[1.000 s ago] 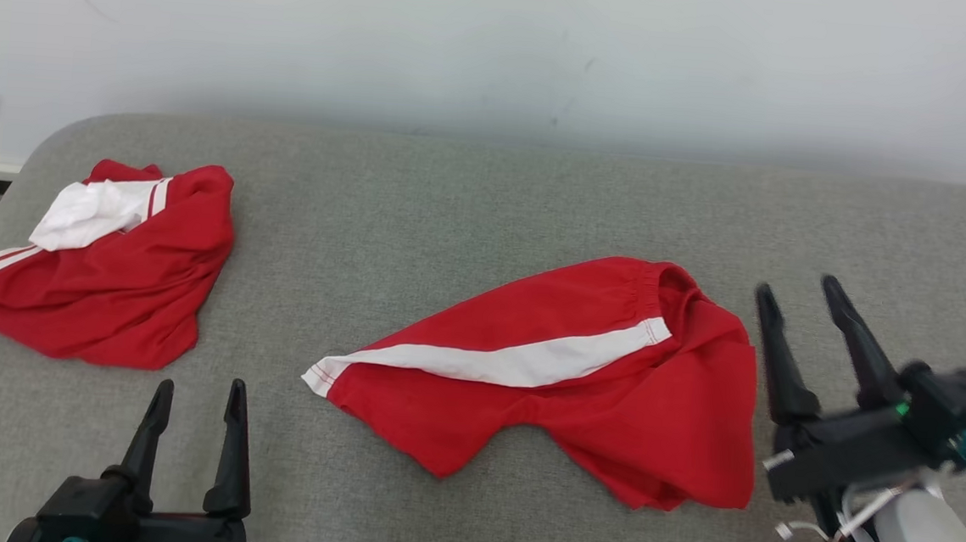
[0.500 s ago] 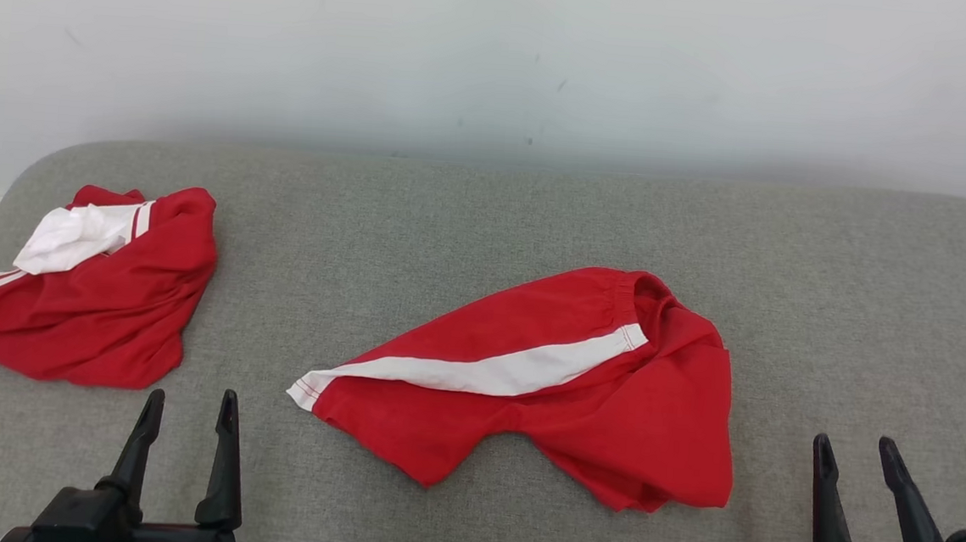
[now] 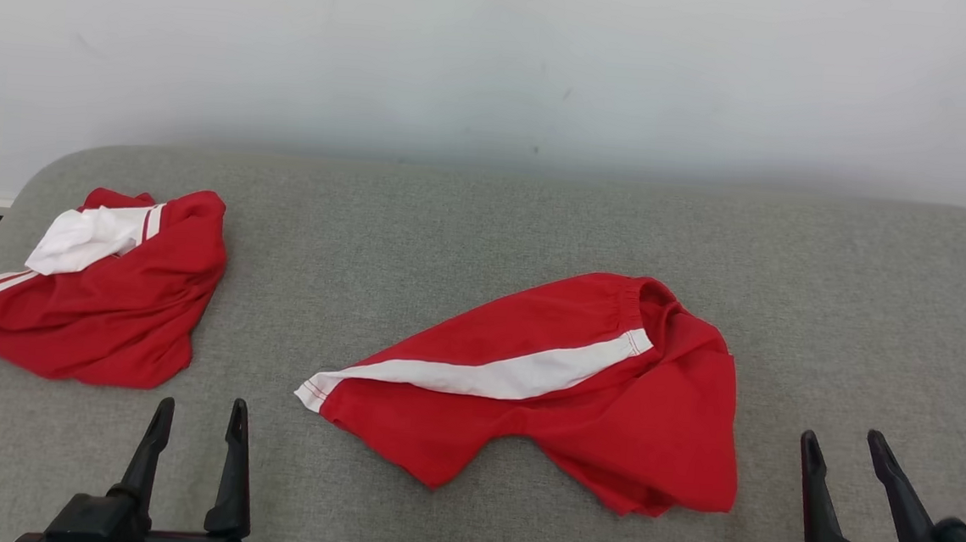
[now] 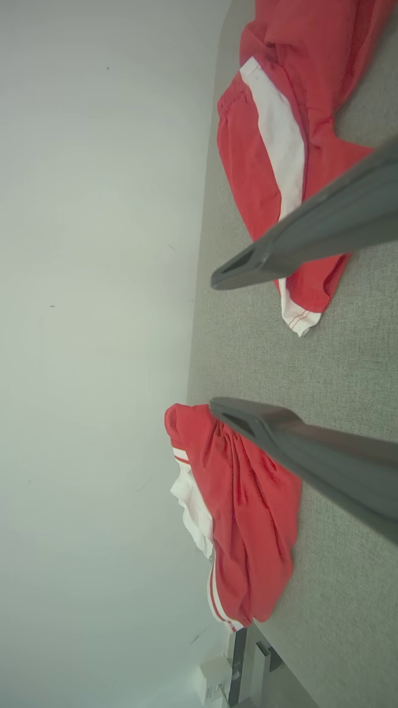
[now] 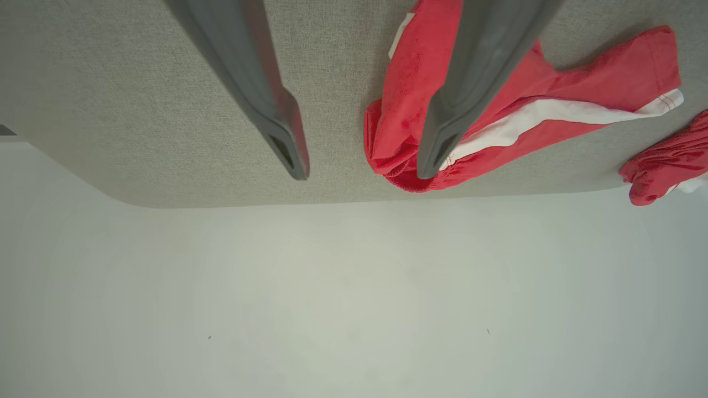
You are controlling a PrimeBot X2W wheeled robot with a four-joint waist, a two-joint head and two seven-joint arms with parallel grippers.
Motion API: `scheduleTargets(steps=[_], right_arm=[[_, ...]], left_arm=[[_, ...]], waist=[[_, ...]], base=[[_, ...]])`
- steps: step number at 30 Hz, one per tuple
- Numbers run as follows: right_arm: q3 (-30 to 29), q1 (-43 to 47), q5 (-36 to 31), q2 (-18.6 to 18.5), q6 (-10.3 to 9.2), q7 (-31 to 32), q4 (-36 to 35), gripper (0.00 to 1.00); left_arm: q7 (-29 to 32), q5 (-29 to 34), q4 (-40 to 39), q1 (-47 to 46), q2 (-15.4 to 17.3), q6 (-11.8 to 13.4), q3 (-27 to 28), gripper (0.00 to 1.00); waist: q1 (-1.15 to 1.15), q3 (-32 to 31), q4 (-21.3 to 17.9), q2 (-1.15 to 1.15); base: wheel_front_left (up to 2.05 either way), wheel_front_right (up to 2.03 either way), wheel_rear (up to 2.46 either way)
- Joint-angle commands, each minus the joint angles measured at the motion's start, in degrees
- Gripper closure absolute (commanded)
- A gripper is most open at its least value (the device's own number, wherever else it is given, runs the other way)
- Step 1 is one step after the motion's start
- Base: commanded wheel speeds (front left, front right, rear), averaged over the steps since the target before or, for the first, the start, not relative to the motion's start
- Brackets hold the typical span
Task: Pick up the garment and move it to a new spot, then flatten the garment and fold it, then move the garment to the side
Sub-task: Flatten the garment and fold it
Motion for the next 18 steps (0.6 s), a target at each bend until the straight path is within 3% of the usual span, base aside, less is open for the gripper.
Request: scheduleTargets(steps=[1,9,18], right_arm=[[0.7,-1.4,-0.3,-1.0,-0.13,0.5,0.1,0.0],[6.6,-9.6,0.7,-6.7,-0.13,4.2,3.3,0.0],[17.9,-22.5,4.0,-13.4,-0.13,8.1,14.2,0.0]], left_arm=[[-0.1,-0.5,-0.2,0.4,0.0,0.3,-0.2,0.0],[-0.1,-1.4,0.3,-1.2,0.0,0.7,-1.6,0.0],[-0.1,-3.6,0.7,-3.2,0.0,1.7,-4.6,0.0]], waist=[[0.01,0.1,0.4,0.0],[0.01,1.5,2.4,0.0],[0.01,4.4,6.9,0.0]], base=[[0.0,0.0,0.0],[0.0,0.0,0.0],[0.0,0.0,0.0]])
